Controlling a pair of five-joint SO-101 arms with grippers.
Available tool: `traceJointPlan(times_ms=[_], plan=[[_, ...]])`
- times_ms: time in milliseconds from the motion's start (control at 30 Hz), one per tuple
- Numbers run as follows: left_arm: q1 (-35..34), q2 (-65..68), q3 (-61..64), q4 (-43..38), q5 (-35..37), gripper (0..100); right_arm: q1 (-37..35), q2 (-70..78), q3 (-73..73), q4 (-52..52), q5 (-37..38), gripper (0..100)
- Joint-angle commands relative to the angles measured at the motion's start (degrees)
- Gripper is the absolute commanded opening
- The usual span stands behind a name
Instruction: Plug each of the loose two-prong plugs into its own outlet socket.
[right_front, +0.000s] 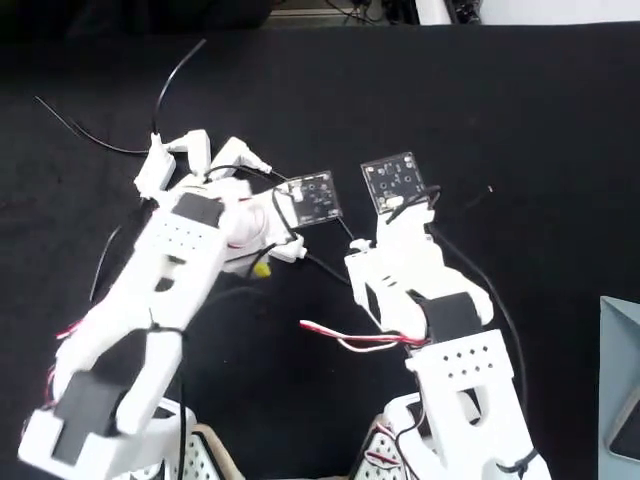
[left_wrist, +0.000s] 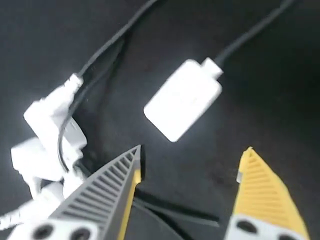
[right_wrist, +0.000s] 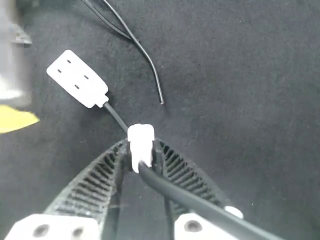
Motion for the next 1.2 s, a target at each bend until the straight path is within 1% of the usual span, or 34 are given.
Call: traceJointPlan(times_ms=[0, 133, 300, 633, 733, 900, 1033, 1167], plan=[[1.0, 5.9, -3.5, -8.5, -0.6, 31, 0.8, -0.6, -0.4, -1.1, 0.5, 1.1], [1.0, 11.3, -3.5, -14.5, -0.6, 31, 1.5, -1.0, -0.4, -0.7, 0.5, 1.1], [1.0, 14.9, -3.5, -18.3, -0.6, 31, 6.5, -1.0, -1.0, -0.8, 0.6, 1.2], [2.0, 21.0, -3.5, -24.3, -0.2, 31, 6.9, -1.0, -1.0, -1.0, 0.6, 1.2], [2.9, 22.2, -3.4, -23.9, -0.1, 30, 6.9, -1.0, -1.0, -1.1, 0.6, 1.2], [3.5, 20.6, -2.0, -21.9, -0.1, 17, 7.0, -1.0, -0.7, -2.6, 0.6, 1.2], [3.6, 18.4, -1.6, -14.4, -0.1, 9, 7.0, -1.0, -0.7, -2.6, 0.6, 1.2], [3.1, 14.5, -1.6, -5.7, -0.1, 6, 7.0, -1.0, -0.7, -2.6, 0.6, 1.2]])
